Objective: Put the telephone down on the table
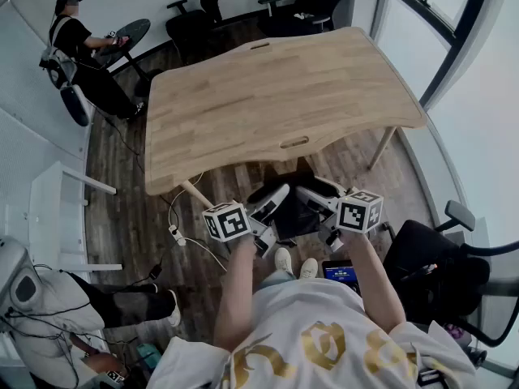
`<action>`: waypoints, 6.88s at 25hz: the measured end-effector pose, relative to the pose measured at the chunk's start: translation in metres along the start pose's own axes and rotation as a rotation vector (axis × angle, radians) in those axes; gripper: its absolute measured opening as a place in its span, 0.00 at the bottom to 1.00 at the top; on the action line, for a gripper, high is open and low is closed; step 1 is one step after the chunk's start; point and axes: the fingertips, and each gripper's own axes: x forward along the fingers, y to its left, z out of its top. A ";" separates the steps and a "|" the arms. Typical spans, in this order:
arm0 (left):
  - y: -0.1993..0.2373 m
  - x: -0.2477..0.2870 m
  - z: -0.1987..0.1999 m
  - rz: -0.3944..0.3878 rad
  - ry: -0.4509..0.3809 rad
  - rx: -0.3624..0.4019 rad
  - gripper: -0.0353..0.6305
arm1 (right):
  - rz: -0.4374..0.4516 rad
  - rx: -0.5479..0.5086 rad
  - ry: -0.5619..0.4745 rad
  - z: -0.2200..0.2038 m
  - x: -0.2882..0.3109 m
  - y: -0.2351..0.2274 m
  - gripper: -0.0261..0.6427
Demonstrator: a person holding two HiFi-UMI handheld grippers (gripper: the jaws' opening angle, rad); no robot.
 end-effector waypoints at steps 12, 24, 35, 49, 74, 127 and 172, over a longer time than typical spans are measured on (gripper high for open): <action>-0.009 0.002 -0.001 0.006 -0.004 0.010 0.41 | 0.009 0.009 0.013 0.003 -0.006 0.002 0.39; -0.001 0.003 0.000 0.022 -0.014 0.022 0.41 | 0.032 0.022 0.040 0.003 0.000 -0.002 0.39; 0.042 0.057 0.033 0.029 -0.009 -0.002 0.41 | 0.028 0.050 0.078 0.037 0.034 -0.062 0.39; 0.162 0.145 0.159 -0.005 0.053 -0.057 0.41 | -0.065 0.094 0.091 0.129 0.166 -0.163 0.39; 0.243 0.198 0.244 -0.015 0.122 -0.063 0.41 | -0.095 0.140 0.051 0.183 0.258 -0.229 0.39; 0.385 0.242 0.257 0.087 0.112 -0.246 0.41 | -0.125 0.271 0.251 0.165 0.350 -0.344 0.39; 0.452 0.265 0.264 0.149 0.107 -0.350 0.41 | -0.145 0.335 0.317 0.159 0.393 -0.401 0.39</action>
